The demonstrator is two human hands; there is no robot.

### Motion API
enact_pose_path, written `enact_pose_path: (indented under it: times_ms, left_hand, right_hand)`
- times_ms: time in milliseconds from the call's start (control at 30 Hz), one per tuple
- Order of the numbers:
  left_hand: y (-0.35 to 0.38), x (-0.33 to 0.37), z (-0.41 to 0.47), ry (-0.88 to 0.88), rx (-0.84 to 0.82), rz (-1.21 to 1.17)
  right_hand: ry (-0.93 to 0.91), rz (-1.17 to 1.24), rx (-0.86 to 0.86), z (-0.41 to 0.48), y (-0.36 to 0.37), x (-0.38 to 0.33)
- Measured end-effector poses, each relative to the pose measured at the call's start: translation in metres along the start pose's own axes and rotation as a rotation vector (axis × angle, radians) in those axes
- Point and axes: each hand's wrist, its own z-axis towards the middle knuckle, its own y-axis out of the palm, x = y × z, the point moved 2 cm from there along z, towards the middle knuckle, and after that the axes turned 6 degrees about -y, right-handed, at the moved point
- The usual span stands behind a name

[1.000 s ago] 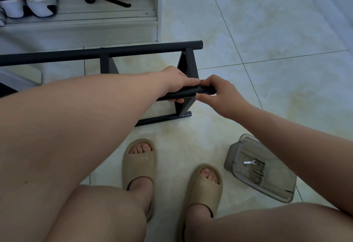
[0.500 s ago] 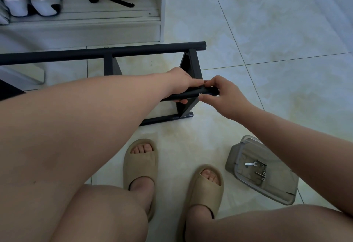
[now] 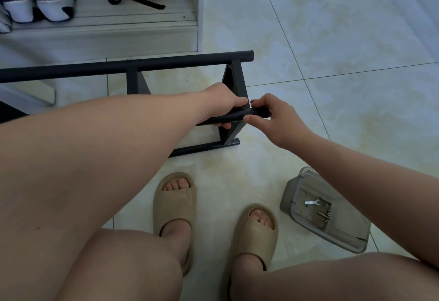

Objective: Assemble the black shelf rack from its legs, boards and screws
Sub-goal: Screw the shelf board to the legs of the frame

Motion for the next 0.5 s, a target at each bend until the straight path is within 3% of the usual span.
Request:
enact_pose_path:
  times_ms: [500]
  left_hand:
    - [-0.001,-0.002,0.001,-0.007,0.0,-0.011]
  right_hand:
    - [0.004,-0.125,-0.034,0.0,-0.005,-0.012]
